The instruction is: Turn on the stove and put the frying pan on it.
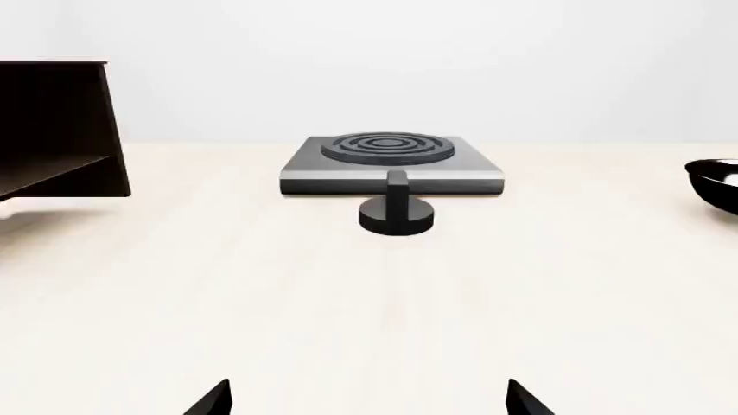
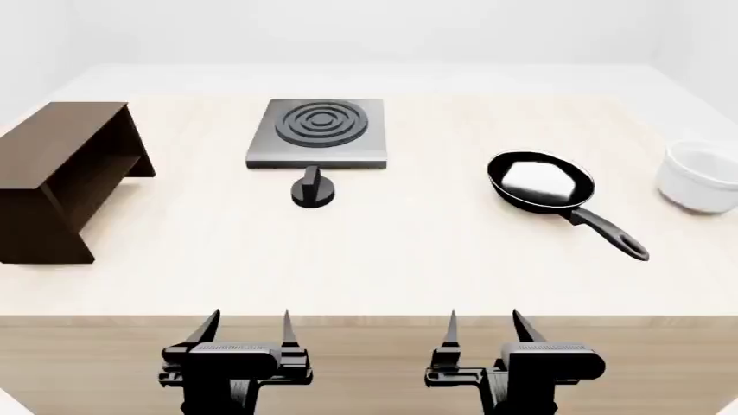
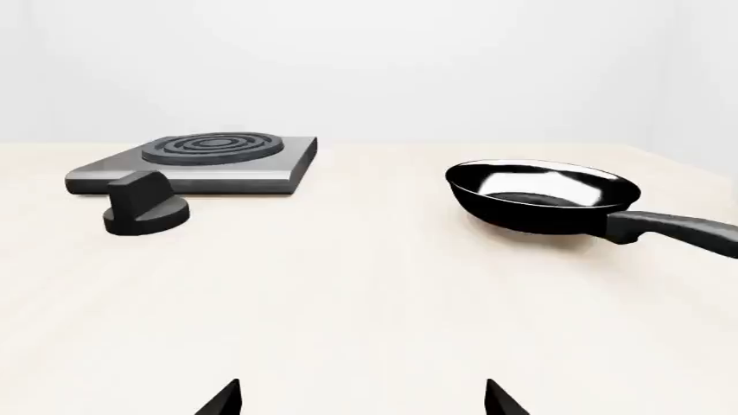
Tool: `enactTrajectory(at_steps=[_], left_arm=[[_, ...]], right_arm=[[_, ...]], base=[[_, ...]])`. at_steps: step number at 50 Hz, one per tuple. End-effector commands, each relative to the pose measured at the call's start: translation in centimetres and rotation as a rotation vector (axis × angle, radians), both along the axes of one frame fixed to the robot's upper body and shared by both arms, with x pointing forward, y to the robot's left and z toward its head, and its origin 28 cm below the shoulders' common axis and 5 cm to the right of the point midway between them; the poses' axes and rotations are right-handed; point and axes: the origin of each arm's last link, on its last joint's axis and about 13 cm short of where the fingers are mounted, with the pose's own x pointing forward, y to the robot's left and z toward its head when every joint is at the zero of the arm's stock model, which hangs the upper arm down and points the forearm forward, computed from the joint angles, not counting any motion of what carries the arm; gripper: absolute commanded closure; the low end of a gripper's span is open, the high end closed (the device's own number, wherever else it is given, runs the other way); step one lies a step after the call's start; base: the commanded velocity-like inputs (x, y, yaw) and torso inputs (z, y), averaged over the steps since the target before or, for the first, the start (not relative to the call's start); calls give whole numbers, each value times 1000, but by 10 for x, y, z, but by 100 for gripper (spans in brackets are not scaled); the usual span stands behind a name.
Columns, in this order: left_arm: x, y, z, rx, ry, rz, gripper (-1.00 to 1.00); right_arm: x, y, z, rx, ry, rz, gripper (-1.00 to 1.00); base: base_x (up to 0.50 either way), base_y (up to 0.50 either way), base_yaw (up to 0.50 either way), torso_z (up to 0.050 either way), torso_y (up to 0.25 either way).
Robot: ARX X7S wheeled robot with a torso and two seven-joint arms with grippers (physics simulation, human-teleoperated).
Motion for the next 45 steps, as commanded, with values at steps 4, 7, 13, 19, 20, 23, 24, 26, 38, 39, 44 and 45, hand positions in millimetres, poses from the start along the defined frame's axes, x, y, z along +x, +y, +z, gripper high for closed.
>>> enactTrajectory(at_steps=[4, 7, 13, 19, 20, 23, 24, 26, 38, 39, 44, 45], left_arm=[[-2, 0, 0, 0, -19, -8, -100], [-1, 0, 0, -4, -14, -6, -100], [-2, 0, -1, -1, -10, -4, -100], [-1, 1, -1, 2, 7, 26, -100], [1, 2, 0, -23, 38, 33, -100], [4, 3, 7, -23, 34, 45, -100], [3, 3, 9, -23, 33, 28, -100], [3, 3, 19, -26, 34, 27, -100], [5, 9, 61, -31, -55, 60, -100], [5, 10, 63, -31, -61, 63, -100], [5, 10, 63, -31, -67, 66, -100], [5, 10, 63, -31, -67, 66, -100]], right_arm=[[0, 1, -1, 0, -1, 6, -100], [0, 0, -1, 9, -3, 3, -100], [-1, 2, -2, -9, -14, 15, -100], [-3, 2, 0, -17, -34, 21, -100], [-1, 0, 3, -2, -30, 4, -100], [0, -2, 13, -29, -38, -31, -100], [0, -2, 15, -26, -38, -29, -100], [-1, -2, 25, -24, -54, -34, -100], [-7, -10, 76, 14, -208, -63, -100], [-7, -10, 77, 13, -210, -65, -100], [-7, -11, 79, 25, -212, -67, -100], [-7, -11, 79, 26, -212, -67, -100]], base=[[0, 0, 0, 0, 0], [0, 0, 0, 0, 0], [0, 0, 0, 0, 0], [0, 0, 0, 0, 0], [0, 0, 0, 0, 0], [0, 0, 0, 0, 0], [0, 0, 0, 0, 0], [0, 0, 0, 0, 0], [83, 0, 0, 0, 0], [453, 0, 0, 0, 0], [500, 0, 0, 0, 0], [500, 0, 0, 0, 0]])
